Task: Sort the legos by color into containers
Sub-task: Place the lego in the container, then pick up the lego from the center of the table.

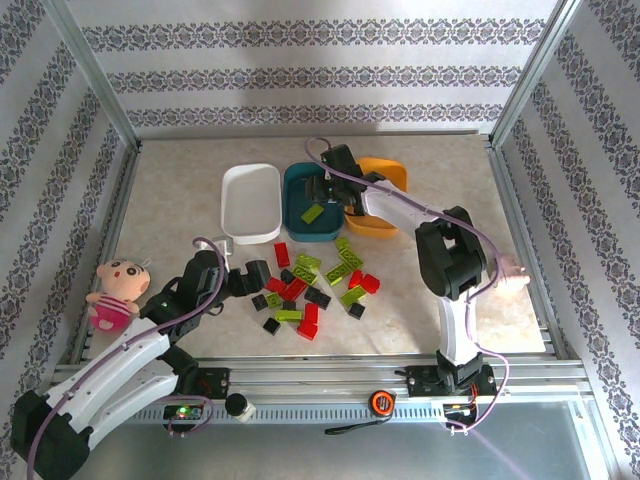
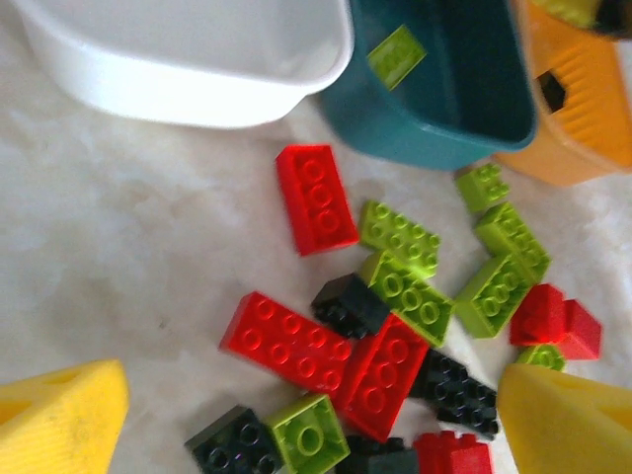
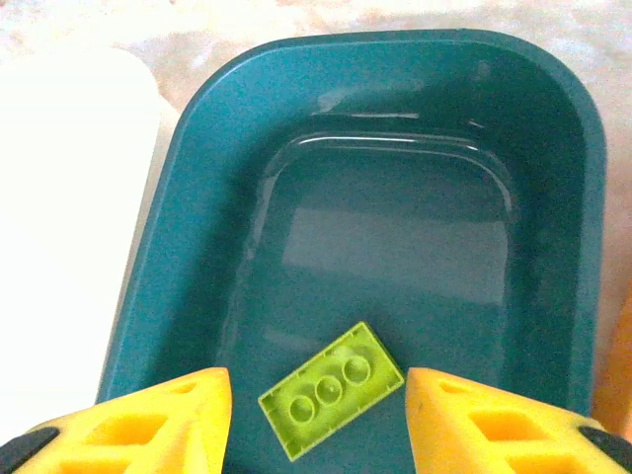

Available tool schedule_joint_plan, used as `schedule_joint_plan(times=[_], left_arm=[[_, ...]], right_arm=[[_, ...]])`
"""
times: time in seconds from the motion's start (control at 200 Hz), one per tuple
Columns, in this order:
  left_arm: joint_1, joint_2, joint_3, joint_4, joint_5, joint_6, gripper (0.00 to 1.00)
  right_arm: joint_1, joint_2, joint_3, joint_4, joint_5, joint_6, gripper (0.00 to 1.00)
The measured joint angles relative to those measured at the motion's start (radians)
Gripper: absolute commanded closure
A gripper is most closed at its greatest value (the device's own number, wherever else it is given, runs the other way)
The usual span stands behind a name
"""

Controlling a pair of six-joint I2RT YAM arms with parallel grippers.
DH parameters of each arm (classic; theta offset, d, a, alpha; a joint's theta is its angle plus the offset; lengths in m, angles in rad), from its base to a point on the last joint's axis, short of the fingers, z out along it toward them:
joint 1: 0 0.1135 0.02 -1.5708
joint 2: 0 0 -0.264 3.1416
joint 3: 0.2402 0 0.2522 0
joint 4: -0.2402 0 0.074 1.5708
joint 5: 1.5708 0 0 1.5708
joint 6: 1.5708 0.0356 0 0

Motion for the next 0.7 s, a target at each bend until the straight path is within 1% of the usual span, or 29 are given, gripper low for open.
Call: schedule_joint_plan(times=[0.125,0.265,0.47,0.6,0.7], left_arm=[[0.000,0.106,0.007,-0.025,0.000,0.001,0.08],[0.000,0.279,0.031,-0.011,0.010,0.016,0.09],[-0.014,0.545,0.175,0.123,-0.008,0.058,0.15],[-0.020,0.682,0.254,0.225,-0.056,0.081,0.22],[-0.020,0.772,0.291,0.261,-0.109,0.094,0.22]], right_arm=[[0.005,-0.116,-0.129,0.032,-0.008,0.003,0.49],[0.025,-0.226,-0.260,0.081,-0.009,0.008,0.47],[0.047,-0.342,-0.427,0.128,-0.015,0.031,0.47],[0.046,-0.412,-0.497,0.136,-0.015,0.038,0.47],[0.046,-0.468,-0.540,0.144,-0.014,0.042,0.46]])
